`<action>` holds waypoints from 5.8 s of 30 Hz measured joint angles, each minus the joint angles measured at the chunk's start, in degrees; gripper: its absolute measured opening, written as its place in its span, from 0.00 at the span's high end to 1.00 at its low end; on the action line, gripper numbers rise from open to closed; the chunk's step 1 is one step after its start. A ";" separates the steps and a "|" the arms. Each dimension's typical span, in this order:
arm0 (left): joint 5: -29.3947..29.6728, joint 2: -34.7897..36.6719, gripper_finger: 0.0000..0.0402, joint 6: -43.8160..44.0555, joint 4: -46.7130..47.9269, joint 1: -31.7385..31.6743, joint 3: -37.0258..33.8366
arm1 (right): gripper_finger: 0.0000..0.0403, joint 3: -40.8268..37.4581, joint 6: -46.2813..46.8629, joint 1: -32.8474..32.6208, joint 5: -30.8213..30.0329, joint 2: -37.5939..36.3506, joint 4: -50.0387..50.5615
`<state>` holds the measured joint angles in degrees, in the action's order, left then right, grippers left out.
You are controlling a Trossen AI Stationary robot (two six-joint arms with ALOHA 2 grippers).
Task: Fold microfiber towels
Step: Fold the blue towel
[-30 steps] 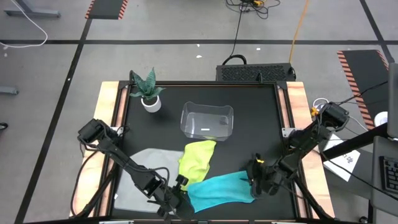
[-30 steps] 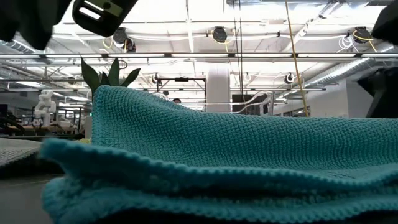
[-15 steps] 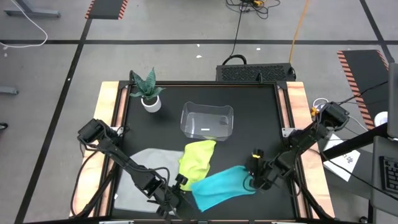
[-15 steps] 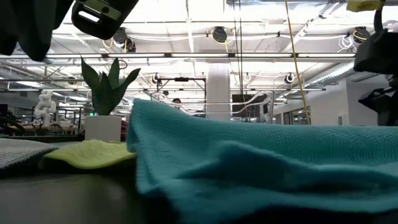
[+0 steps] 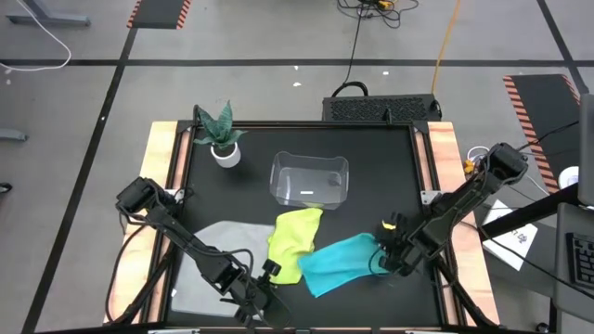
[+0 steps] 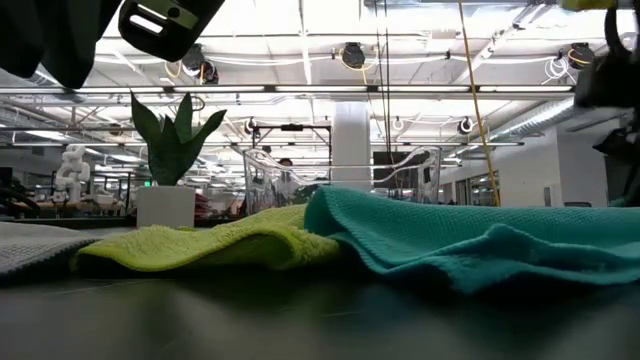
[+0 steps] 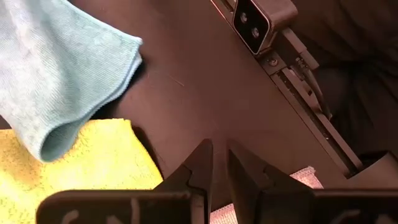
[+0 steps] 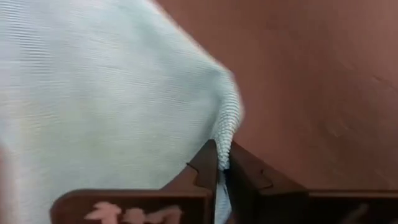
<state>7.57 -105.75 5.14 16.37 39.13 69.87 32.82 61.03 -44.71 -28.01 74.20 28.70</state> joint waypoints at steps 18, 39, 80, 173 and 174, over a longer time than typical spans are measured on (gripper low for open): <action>7.75 -0.04 0.88 -11.13 -17.75 -4.18 -12.88 | 0.57 0.11 -40.54 0.20 -3.26 -3.33 -33.79; 8.98 -0.04 0.88 -15.91 -18.35 -11.04 -13.64 | 0.52 5.62 -46.94 2.69 8.82 24.57 -58.23; 9.10 -0.04 0.88 -16.53 -16.66 -11.37 -13.66 | 0.98 29.24 -48.32 1.62 -11.59 38.18 -40.65; 18.41 -1.44 0.97 -14.39 -19.31 -8.89 -13.00 | 0.66 19.59 -27.49 -0.71 -9.62 28.56 -24.95; 18.51 -0.67 0.97 -14.44 -18.68 -8.90 -13.00 | 0.67 19.54 -25.68 -0.85 -9.68 28.56 -23.82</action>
<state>26.09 -106.43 -9.30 -2.31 30.24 56.86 52.36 35.35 -45.56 -37.69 102.76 4.89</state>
